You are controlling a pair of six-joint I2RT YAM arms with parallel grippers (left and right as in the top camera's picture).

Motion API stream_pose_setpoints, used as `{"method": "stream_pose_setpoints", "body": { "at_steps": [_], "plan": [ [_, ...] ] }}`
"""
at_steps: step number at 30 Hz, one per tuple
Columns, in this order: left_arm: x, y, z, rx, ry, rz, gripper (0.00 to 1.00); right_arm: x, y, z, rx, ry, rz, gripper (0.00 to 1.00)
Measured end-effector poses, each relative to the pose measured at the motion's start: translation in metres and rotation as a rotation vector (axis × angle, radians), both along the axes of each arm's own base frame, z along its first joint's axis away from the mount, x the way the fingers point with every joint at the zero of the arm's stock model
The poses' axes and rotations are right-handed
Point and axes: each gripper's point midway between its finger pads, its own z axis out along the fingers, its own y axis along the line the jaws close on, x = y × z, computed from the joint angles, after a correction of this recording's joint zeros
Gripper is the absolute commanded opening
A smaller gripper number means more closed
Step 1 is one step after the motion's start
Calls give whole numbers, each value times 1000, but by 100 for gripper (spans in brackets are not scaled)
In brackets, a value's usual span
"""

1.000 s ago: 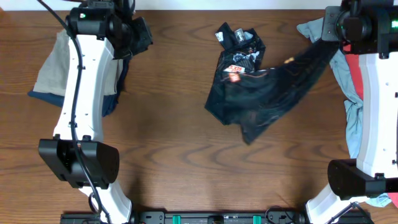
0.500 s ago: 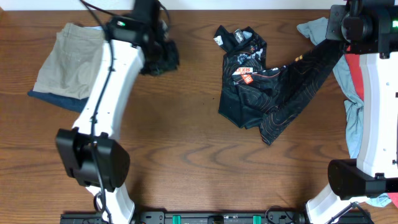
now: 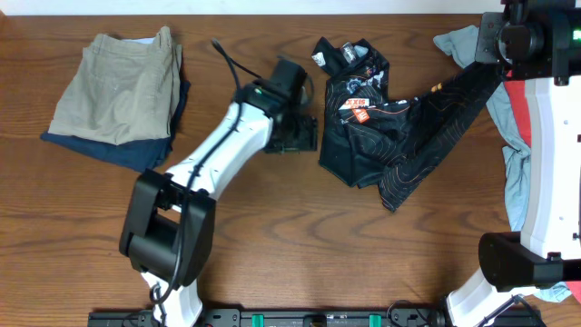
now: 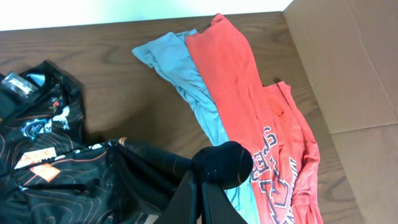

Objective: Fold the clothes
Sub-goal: 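Reach the left gripper to the jersey's left edge and grasp it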

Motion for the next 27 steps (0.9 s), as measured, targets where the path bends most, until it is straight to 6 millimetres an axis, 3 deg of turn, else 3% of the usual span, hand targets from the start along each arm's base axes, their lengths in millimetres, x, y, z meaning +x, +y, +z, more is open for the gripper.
{"method": "stream_pose_setpoints", "body": {
  "at_steps": [10, 17, 27],
  "plan": [
    [4, -22, -19, -37, -65, -39, 68, -2, 0, -2, -1, 11, 0, 3],
    [-3, -35, -64, -26, -1, -73, 69, -2, 1, -2, 4, 13, 4, 3],
    [-14, -77, -62, -83, -32, -162, 69, -2, 2, -3, 9, 15, 7, 3]
  ]
}}
